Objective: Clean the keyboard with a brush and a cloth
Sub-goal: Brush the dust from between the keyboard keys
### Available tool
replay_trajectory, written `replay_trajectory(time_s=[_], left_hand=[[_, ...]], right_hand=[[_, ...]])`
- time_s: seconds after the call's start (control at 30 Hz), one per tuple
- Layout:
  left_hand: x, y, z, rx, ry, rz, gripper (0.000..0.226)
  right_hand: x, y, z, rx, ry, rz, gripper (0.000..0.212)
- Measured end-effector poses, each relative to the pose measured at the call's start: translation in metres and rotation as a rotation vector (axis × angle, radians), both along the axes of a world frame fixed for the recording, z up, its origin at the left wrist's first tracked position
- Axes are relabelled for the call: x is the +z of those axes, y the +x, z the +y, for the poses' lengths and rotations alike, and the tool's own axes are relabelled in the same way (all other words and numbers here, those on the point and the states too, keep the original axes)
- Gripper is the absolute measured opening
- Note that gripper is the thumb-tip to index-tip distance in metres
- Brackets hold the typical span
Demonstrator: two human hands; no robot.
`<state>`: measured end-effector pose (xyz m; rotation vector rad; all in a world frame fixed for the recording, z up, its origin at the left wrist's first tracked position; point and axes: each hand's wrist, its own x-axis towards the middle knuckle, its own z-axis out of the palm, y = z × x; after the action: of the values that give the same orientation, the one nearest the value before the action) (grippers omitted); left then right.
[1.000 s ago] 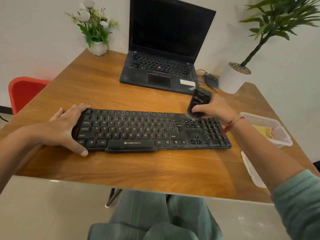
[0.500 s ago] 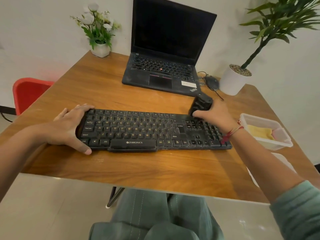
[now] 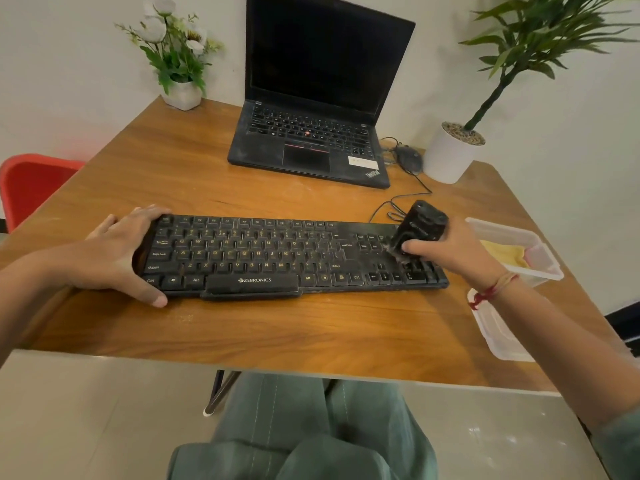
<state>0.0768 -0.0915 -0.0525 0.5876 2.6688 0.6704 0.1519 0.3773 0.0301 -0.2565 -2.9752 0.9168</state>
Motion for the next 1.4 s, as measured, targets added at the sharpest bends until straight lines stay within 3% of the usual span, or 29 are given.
replay_trajectory(time_s=[0.13, 0.23, 0.33, 0.53, 0.67, 0.8, 1.03, 1.17, 1.3, 1.4], left_hand=[[0.001, -0.001, 0.001, 0.011, 0.013, 0.010, 0.128], [-0.002, -0.006, -0.004, 0.031, 0.024, 0.004, 0.132], [-0.002, -0.009, -0.007, 0.028, 0.042, -0.019, 0.135], [0.003, -0.007, -0.001, 0.033, -0.017, -0.071, 0.151], [0.002, -0.004, 0.000, 0.050, 0.011, -0.043, 0.139], [0.009, 0.001, 0.006, 0.062, 0.046, -0.011, 0.132], [-0.003, -0.001, 0.000, 0.077, 0.059, 0.084, 0.130], [-0.002, -0.002, 0.001, 0.077, 0.065, 0.097, 0.128], [-0.005, -0.005, -0.002, 0.051, 0.048, 0.087, 0.131], [-0.007, -0.006, -0.003, 0.058, 0.037, 0.093, 0.133]], right_hand=[[0.011, 0.013, 0.010, 0.190, -0.128, -0.223, 0.029], [0.021, -0.005, 0.037, 0.036, -0.106, -0.085, 0.045], [0.026, -0.025, 0.059, -0.045, -0.282, 0.008, 0.069], [0.025, -0.072, 0.055, 0.160, -0.231, -0.095, 0.040], [0.031, -0.094, 0.061, 0.304, -0.078, -0.312, 0.042], [0.037, -0.104, 0.076, 0.320, -0.099, -0.412, 0.032], [0.026, -0.128, 0.054, 0.391, -0.106, -0.522, 0.062], [0.021, -0.132, 0.056, 0.362, -0.168, -0.515, 0.059], [0.021, -0.128, 0.080, 0.329, -0.186, -0.606, 0.109], [0.023, -0.131, 0.083, 0.338, -0.156, -0.625, 0.104]])
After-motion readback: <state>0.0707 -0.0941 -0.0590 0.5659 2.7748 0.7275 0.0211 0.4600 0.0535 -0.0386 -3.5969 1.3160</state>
